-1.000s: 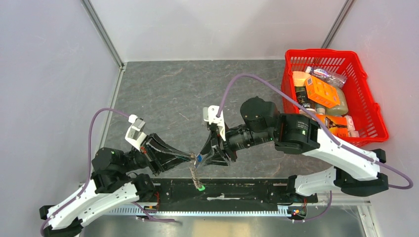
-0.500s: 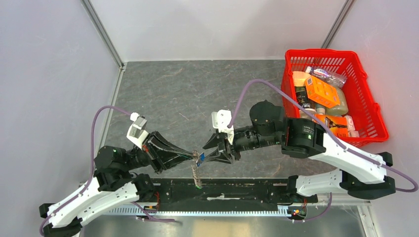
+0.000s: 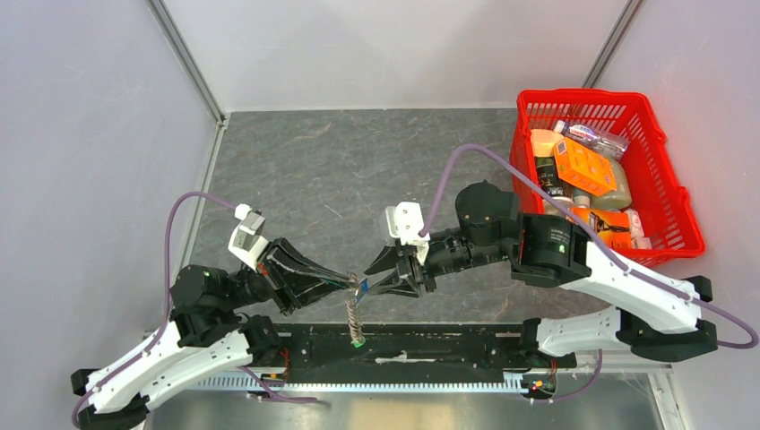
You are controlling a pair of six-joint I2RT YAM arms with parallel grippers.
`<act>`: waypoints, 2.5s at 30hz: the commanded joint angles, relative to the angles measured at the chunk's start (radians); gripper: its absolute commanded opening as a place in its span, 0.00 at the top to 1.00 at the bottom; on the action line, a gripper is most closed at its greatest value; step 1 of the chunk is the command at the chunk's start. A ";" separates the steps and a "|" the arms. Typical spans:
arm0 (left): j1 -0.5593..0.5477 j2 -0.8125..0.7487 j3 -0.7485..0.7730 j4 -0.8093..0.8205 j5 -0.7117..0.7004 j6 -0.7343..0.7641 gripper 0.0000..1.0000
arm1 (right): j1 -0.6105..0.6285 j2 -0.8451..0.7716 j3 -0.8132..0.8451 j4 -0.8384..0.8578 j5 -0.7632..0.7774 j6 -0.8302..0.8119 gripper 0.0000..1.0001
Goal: Put the keys on the keyring
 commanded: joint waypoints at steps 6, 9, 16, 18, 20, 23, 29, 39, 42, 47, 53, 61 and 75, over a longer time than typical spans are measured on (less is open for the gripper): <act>-0.001 -0.007 0.016 0.064 -0.007 0.003 0.98 | 0.004 0.034 0.044 0.035 -0.031 -0.008 0.64; -0.001 -0.010 0.012 0.063 -0.007 0.002 0.98 | 0.005 0.038 0.047 0.040 -0.034 -0.007 0.69; -0.001 -0.015 0.006 0.062 -0.009 0.000 0.98 | 0.005 0.038 0.049 0.041 -0.041 -0.007 0.85; 0.000 -0.014 0.008 0.062 -0.009 0.000 0.98 | 0.005 0.039 0.049 0.041 -0.040 -0.005 0.89; 0.000 -0.013 0.008 0.062 -0.009 0.000 0.98 | 0.005 0.039 0.048 0.041 -0.040 -0.006 0.96; 0.000 -0.009 0.005 0.064 -0.012 0.000 0.98 | 0.005 0.038 0.049 0.041 -0.040 -0.009 1.00; -0.001 -0.011 -0.007 0.091 -0.038 -0.004 0.98 | 0.011 0.030 0.037 0.042 -0.049 -0.011 1.00; -0.001 -0.019 -0.030 0.144 -0.095 -0.007 0.98 | 0.030 0.002 -0.012 0.066 -0.034 -0.008 1.00; -0.001 -0.018 -0.031 0.149 -0.106 -0.006 0.98 | 0.036 -0.002 -0.021 0.067 -0.024 -0.008 1.00; -0.001 -0.018 -0.032 0.158 -0.119 -0.006 0.98 | 0.046 -0.003 -0.029 0.064 -0.002 -0.014 1.00; -0.001 -0.021 -0.033 0.163 -0.133 -0.006 0.98 | 0.061 0.003 -0.031 0.062 0.019 -0.021 1.00; -0.001 -0.024 -0.040 0.175 -0.148 -0.009 0.98 | 0.090 0.034 -0.009 0.057 0.057 -0.036 1.00; 0.000 -0.047 -0.050 0.197 -0.136 -0.013 0.98 | 0.091 -0.112 -0.053 0.124 0.171 0.099 0.56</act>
